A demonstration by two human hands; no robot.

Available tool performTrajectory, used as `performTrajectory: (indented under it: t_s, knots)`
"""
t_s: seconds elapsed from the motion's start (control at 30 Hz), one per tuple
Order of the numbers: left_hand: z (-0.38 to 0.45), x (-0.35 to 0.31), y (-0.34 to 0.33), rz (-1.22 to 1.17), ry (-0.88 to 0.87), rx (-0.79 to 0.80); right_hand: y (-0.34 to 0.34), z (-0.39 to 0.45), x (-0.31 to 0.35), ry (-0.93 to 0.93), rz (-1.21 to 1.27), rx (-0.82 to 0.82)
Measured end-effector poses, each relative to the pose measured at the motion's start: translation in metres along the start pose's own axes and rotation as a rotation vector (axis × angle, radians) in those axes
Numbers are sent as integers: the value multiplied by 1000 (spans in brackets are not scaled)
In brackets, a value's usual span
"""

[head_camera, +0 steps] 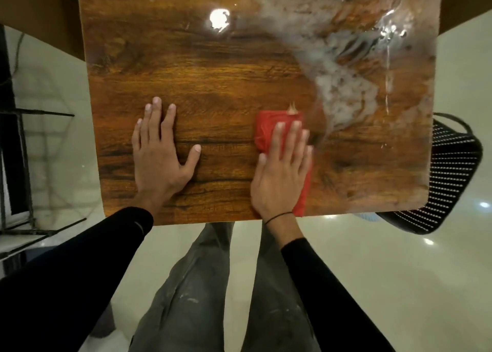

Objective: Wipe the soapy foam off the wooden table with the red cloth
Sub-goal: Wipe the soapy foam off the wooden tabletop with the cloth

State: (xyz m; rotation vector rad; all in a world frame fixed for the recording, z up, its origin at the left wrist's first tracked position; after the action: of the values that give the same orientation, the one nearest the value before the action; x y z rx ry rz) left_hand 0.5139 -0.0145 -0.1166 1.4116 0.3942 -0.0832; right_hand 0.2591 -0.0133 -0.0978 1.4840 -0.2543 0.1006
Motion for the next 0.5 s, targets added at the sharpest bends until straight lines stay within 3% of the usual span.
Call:
performTrajectory:
  t_s: [0.1,0.17,0.33,0.5]
  knots:
    - [0,-1,0,5,-1,-11,-11,-1,28,279,52,52]
    - [-1,-2,-1,14,3,-4,-14,19,30,361,67,38]
    - [-2,-5,4,1,2,-11,-2,62,-12,118,13,-82]
    - [-3,-9,6,2,-12,-20,15,28,-61,-124,-44,-124]
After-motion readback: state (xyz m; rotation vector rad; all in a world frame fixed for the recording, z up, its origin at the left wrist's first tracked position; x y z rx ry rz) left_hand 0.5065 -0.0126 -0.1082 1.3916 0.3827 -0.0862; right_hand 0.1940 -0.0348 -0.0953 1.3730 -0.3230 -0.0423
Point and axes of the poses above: each hand's wrist, its own z-axis towards the middle knuckle, its own y-axis out of the back of the hand, x = y × z, the point moved 7 cm from there along z, towards the middle knuckle, and after that the axes turned 10 degrees about -x, right-handed, at the moved point
